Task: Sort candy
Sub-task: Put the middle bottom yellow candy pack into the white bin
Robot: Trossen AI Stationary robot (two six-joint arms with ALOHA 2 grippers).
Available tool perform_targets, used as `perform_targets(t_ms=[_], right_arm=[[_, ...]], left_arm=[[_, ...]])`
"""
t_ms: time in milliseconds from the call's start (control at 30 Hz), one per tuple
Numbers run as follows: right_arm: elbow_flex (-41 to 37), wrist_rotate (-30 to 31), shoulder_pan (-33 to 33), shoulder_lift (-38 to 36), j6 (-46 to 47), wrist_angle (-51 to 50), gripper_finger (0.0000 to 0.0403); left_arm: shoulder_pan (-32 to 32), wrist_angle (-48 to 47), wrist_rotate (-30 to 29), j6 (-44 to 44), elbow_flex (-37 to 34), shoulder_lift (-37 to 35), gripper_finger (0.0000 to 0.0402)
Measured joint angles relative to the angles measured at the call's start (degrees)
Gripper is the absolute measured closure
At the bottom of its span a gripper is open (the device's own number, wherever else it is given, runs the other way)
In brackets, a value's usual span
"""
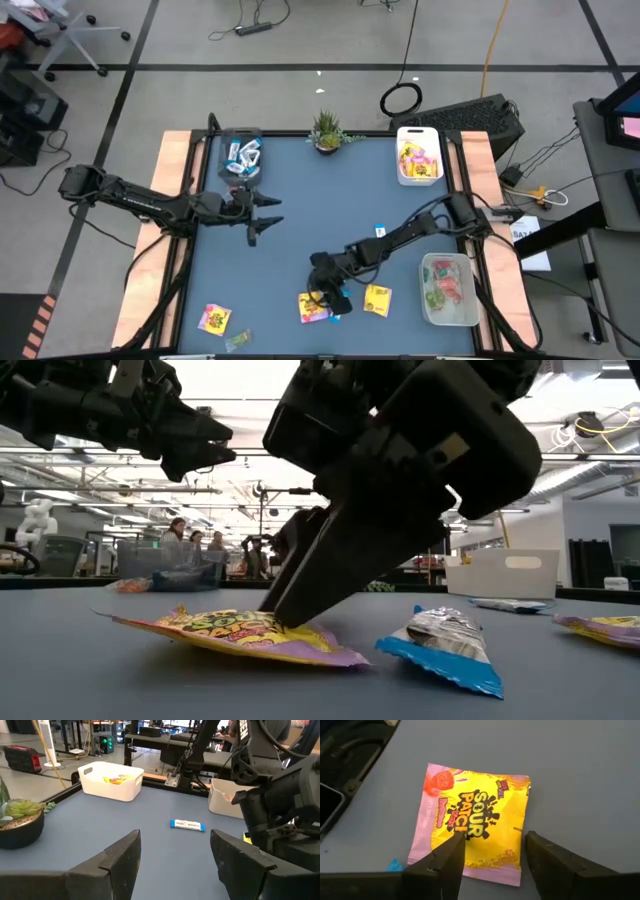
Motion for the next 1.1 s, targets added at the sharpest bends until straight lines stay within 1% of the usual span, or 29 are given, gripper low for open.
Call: perform_targets(t_ms=[67, 133, 367, 433, 533, 567, 767, 900, 933, 1000, 1100], right_arm=[[0.03, -1.56, -0.34, 0.50, 0.58, 0.20, 0.0222], [0.07, -1.84, -0.57, 0.60, 0.70, 0.19, 0.0247], [0.07, -1.87, -0.96, 0.29, -0.19, -0.26, 0.0379], [0.05, -1.20, -0.83, -0.42, -1.39, -1.14, 0.0394], [-0.17, -0.01, -0.78, -2.93, -2.83, -5.30, 0.0388], [-0.17, 1.97, -0.76, -4.19, -3.53, -6.92, 0.0388], [-0.13, 20.42, -1.30, -14.41, -6.21, -25.67, 0.0400], [-0.69, 35.36, -2.92, -21.84, -4.91, -38.73, 0.0402], [-1.63, 37.33, -3.91, -23.91, -4.44, -40.74, 0.0402], [-4.57, 38.94, -6.08, -28.48, -3.05, -43.31, 0.0402], [-10.33, 41.95, -9.81, -37.38, 0.11, -45.01, 0.0402]], left_arm=[[0.00, -0.01, 0.00, 0.31, 0.00, 0.00, 0.0158], [0.00, 0.01, 0.00, 0.31, 0.00, 0.00, 0.0158], [0.00, -0.01, 0.02, 0.31, 0.00, 0.00, 0.0158], [0.00, -0.01, 0.01, 0.31, 0.00, 0.00, 0.0158], [0.00, -0.01, 0.02, 0.29, 0.00, 0.00, 0.0158], [0.00, -0.02, 0.02, 0.25, 0.00, 0.00, 0.0158], [0.00, -0.59, 0.04, 0.20, 0.04, 0.00, 0.0158], [0.00, -0.52, 0.04, 0.23, 0.04, 0.00, 0.0158], [0.00, -0.50, 0.04, 0.24, 0.04, 0.00, 0.0158], [0.00, -0.47, 0.04, 0.21, 0.04, 0.00, 0.0158], [0.00, -0.47, 0.04, 0.23, 0.04, 0.00, 0.0158]])
